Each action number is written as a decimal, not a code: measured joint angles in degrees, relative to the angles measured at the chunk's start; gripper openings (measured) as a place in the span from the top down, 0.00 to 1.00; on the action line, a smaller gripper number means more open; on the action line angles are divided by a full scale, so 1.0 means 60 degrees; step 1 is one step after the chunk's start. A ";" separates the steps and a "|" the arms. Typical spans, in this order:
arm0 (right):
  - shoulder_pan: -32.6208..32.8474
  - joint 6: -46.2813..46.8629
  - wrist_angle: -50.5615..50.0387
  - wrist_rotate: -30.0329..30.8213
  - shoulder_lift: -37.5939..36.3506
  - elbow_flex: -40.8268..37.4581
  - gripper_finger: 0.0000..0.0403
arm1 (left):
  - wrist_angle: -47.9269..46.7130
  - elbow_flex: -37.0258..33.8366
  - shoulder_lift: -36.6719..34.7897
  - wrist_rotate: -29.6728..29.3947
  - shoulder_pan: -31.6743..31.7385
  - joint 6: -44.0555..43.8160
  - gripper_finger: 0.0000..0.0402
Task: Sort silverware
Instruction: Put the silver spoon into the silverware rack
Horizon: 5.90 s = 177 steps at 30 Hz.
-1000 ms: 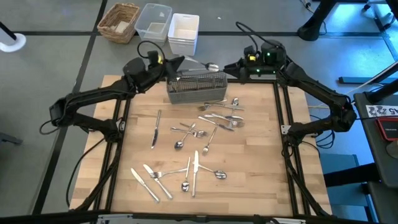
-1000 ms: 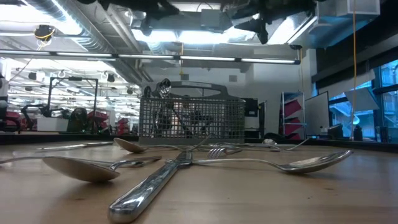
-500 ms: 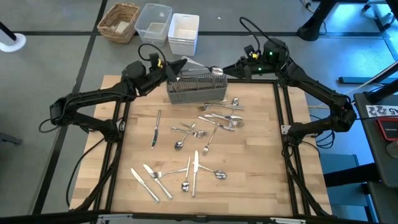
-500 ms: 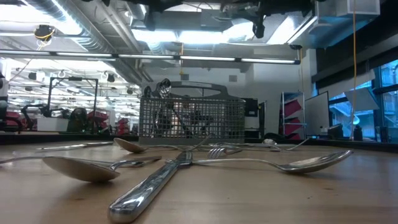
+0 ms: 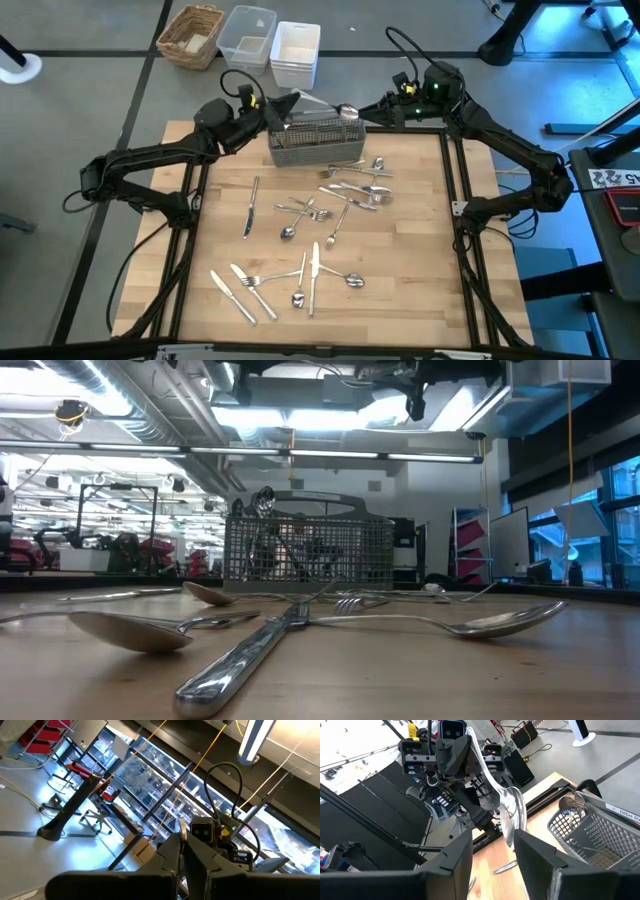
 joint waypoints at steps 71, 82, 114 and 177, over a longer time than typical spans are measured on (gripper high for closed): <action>0.0808 -0.0709 0.0482 0.2447 0.0350 -0.0011 0.98 | -0.0190 0.0007 -0.0004 0.0132 -0.0051 0.3064 0.84; 0.0811 -0.2021 0.0509 0.3095 0.0342 -0.0006 0.99 | -0.2783 0.0004 -0.0624 0.0105 0.0120 0.3171 0.59; 0.2897 -1.2892 -0.1437 0.8046 0.1100 0.0004 1.00 | -0.2174 0.0004 0.0805 0.0141 -0.1122 0.6715 0.58; 0.3755 -1.1748 -0.1573 0.7362 0.1282 -0.0004 0.75 | -0.1417 0.0004 0.2838 -0.0704 -0.1264 0.6167 0.99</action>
